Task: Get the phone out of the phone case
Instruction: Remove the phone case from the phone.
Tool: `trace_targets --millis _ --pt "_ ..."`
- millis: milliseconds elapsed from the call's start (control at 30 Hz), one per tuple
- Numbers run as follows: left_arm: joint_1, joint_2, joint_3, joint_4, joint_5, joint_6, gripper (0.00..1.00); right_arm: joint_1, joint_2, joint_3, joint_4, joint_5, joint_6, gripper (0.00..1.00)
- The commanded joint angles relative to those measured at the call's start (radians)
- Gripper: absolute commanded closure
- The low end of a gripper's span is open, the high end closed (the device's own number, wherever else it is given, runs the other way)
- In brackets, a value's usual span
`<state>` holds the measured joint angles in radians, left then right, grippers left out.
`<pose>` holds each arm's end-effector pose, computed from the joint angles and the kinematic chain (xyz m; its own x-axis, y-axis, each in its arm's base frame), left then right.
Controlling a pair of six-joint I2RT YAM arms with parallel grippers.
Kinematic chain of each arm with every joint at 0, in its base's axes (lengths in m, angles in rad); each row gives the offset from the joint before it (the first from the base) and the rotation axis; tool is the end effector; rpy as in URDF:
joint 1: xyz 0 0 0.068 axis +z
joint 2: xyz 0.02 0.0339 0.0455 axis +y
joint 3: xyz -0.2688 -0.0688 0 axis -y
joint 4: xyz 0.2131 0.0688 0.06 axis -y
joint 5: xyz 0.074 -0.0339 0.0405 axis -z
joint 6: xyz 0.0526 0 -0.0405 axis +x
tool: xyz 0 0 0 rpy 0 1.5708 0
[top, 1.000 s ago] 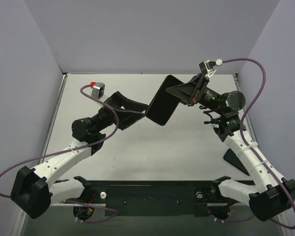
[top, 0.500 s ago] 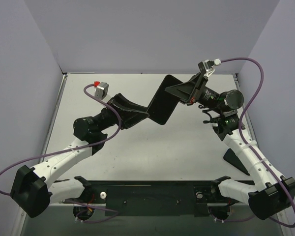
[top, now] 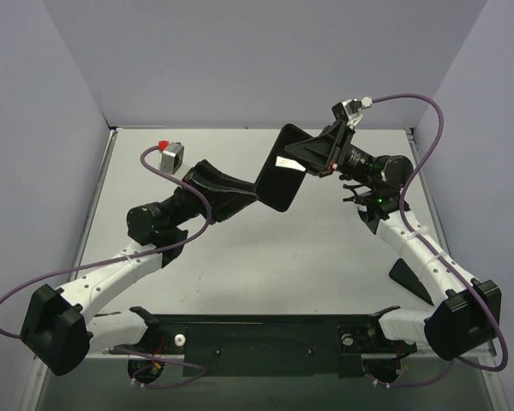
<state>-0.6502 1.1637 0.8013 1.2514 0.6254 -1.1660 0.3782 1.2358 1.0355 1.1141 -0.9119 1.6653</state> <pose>0.1466 -0.1502 0.4315 -0.4776 -0.5730 -0.6660 0.8770 -0.2658 -0.4002 0.1866 0.1189 0.4679 -0.7413 0.3613 -0.5657 -0.6689 -0.3279 0.6671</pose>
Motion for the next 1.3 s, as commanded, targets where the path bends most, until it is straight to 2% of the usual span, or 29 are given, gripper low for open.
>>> trace_targets --millis 0,100,133,167,300,367,433,533,567,700,767,1067,1267 --pt "0.009 0.040 -0.002 0.156 0.085 0.029 0.91 -0.002 -0.002 0.057 0.299 0.070 0.246 1.00" --pt "0.009 0.099 -0.022 0.308 0.060 -0.021 0.94 -0.001 0.005 0.061 0.335 0.076 0.293 1.00" --pt "0.009 0.115 -0.017 0.347 0.054 -0.055 0.98 0.001 0.005 0.066 0.348 0.070 0.300 1.00" --pt "0.012 0.138 0.002 0.342 0.053 -0.067 1.00 0.002 0.002 0.067 0.343 0.067 0.297 1.00" --pt "0.014 0.127 0.035 0.133 -0.005 -0.023 1.00 0.017 -0.022 0.077 0.303 0.070 0.271 1.00" --pt "0.015 0.093 0.036 -0.010 -0.032 0.087 1.00 0.024 -0.027 0.086 0.317 0.082 0.286 1.00" --pt "0.015 0.065 0.041 -0.241 -0.079 0.150 1.00 0.033 -0.027 0.098 0.322 0.091 0.292 1.00" --pt "0.020 0.054 0.099 -0.459 -0.139 0.210 1.00 0.051 -0.038 0.113 0.288 0.085 0.258 1.00" --pt "0.018 0.050 0.116 -0.595 -0.162 0.233 1.00 0.059 -0.041 0.115 0.262 0.084 0.246 1.00" --pt "0.015 0.050 0.180 -0.835 -0.282 0.255 1.00 0.085 -0.052 0.118 0.257 0.088 0.209 1.00" --pt "0.012 0.050 0.202 -0.910 -0.322 0.279 1.00 0.088 -0.056 0.118 0.268 0.107 0.214 1.00" --pt "0.015 0.051 0.187 -1.043 -0.487 0.347 1.00 0.093 -0.041 0.164 0.322 0.157 0.264 1.00" --pt "0.018 0.080 0.174 -1.046 -0.497 0.350 1.00 0.082 -0.053 0.158 0.257 0.160 0.220 1.00"
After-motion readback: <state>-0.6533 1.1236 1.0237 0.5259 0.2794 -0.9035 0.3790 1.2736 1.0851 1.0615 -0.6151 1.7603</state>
